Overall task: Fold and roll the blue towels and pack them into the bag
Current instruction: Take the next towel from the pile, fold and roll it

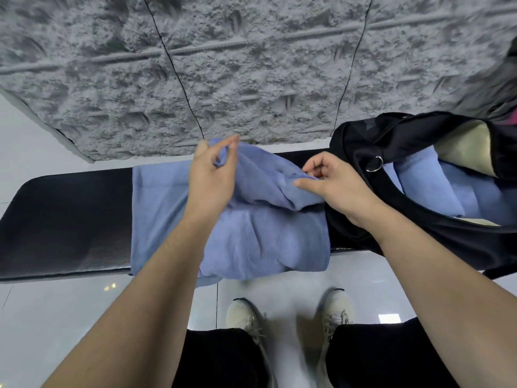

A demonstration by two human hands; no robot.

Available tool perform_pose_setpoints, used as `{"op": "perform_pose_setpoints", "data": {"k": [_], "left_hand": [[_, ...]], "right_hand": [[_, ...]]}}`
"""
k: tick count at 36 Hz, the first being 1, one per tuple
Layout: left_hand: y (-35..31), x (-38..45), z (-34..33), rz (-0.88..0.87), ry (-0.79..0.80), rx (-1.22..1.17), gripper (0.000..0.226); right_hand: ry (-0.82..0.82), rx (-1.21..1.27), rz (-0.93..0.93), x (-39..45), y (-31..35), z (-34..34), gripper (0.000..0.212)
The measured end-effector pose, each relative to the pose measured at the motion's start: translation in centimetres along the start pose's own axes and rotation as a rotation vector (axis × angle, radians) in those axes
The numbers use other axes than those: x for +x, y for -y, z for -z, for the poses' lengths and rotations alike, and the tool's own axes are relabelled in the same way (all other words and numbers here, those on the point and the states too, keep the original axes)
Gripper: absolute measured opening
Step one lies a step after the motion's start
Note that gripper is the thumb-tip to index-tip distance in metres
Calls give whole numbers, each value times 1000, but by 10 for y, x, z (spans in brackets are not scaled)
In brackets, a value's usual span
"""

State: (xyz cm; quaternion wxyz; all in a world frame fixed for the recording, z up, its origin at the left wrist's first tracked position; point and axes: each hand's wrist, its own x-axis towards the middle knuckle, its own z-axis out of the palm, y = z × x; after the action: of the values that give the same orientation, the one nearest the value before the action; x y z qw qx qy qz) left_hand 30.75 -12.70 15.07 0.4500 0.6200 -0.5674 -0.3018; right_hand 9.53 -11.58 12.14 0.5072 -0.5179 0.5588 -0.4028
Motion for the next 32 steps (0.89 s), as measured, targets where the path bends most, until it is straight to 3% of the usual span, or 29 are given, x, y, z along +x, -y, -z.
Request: {"op": "perform_pose_setpoints", "data": {"k": [4, 11, 16, 20, 26, 32], "left_hand": [[4, -2, 8, 31, 10, 9, 39], [1, -8, 25, 27, -19, 4, 42], [13, -1, 54, 2, -37, 74, 43], [13, -5, 66, -48, 20, 125, 42], [11, -4, 98, -141, 230, 255, 40], [-10, -6, 134, -136, 333, 241, 27]], "right_hand": [[8, 23, -65, -2, -3, 4, 21], [58, -68, -176, -11, -4, 17, 38], [43, -116, -159, -20, -2, 26, 17], [-5, -144, -113, -24, -1, 24, 12], [-62, -113, -21, -27, 14, 23, 35], [-52, -93, 54, -46, 49, 33, 40]]}}
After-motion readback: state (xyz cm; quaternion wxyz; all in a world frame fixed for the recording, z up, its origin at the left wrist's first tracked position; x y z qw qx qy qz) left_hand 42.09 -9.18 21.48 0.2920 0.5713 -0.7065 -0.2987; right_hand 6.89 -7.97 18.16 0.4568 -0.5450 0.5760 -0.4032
